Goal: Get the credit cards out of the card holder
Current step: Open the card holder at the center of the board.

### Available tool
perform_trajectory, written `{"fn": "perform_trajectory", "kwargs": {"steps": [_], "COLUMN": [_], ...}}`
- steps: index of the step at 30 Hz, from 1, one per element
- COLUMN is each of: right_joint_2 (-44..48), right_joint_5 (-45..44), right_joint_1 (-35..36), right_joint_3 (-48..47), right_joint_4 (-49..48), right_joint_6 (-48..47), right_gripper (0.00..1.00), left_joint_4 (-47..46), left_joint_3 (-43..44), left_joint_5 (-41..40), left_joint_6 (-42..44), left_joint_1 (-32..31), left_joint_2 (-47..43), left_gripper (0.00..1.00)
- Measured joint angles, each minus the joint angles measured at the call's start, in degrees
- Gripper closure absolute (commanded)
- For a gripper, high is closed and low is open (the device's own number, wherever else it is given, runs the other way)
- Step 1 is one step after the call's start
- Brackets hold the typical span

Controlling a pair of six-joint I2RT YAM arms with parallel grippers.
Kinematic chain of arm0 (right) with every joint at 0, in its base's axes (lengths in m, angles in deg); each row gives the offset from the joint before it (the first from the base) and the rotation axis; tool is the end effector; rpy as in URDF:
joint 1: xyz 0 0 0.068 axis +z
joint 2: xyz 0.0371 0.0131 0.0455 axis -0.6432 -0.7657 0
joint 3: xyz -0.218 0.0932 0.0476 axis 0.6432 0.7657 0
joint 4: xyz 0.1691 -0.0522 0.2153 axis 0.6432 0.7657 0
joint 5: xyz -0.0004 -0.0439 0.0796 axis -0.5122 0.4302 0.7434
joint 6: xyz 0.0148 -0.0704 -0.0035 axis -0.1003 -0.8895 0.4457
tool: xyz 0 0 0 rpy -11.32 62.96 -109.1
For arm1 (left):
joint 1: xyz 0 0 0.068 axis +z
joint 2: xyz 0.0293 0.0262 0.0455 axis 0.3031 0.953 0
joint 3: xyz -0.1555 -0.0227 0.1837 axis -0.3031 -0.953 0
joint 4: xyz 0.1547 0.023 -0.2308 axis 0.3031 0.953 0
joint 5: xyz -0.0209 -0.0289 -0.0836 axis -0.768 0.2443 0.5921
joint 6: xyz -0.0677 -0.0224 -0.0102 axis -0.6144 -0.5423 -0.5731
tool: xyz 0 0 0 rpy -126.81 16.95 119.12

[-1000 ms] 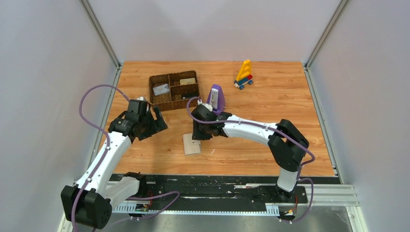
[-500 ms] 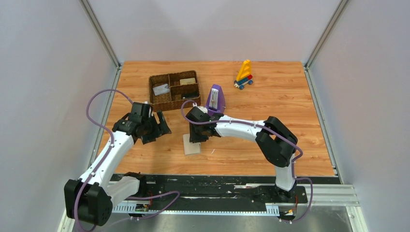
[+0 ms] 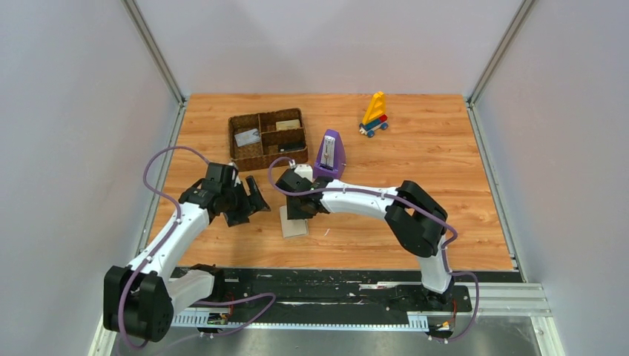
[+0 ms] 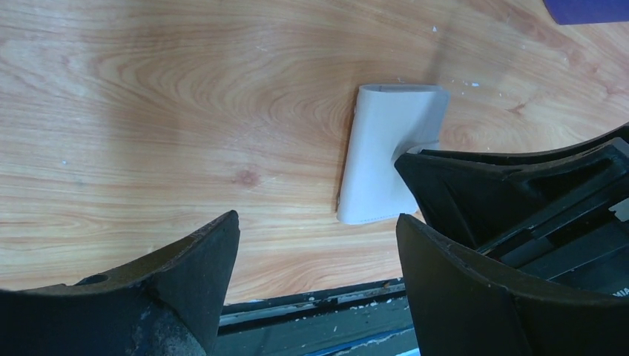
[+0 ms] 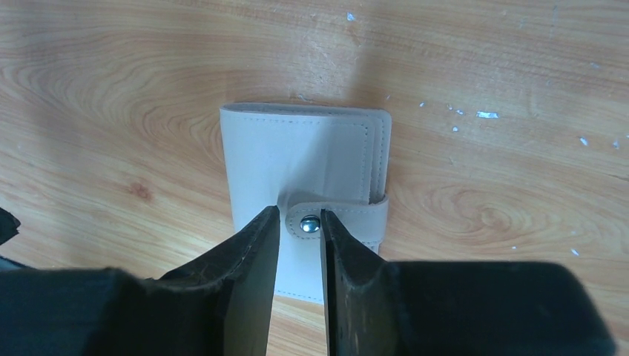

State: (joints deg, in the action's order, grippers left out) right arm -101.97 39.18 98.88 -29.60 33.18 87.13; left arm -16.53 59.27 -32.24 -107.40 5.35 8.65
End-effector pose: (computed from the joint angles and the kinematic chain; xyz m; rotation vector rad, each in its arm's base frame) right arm 0.2290 0.3609 0.1164 -0.2172 2.7076 0.3822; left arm 0.2349 -0.0643 0.1650 -0.5728 2.6319 -0.5918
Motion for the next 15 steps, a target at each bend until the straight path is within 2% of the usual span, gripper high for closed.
{"fn": "perform_trajectory", "kwargs": {"steps": [10,15], "right_joint_2": [-1.7,-2.1], "right_joint_5": [-6.7,-8.5], "right_joint_1": [2.1,2.5], "right_joint_3": [-2.8,-3.2], "right_joint_4": [3.6,4.3], "right_joint_6": [0.9,1.1], "right_gripper": [0.74,0.87], "left_joint_4": [-3.5,-4.9], "left_joint_3": [-3.0,-3.9], "left_joint_5": [3.1,4.6], "left_joint_6": [-1.7,-2.1], "left_joint_1": [0.0,0.0], "left_joint_2": [1.2,2.8], "left_gripper": [0.17,0.2]}}
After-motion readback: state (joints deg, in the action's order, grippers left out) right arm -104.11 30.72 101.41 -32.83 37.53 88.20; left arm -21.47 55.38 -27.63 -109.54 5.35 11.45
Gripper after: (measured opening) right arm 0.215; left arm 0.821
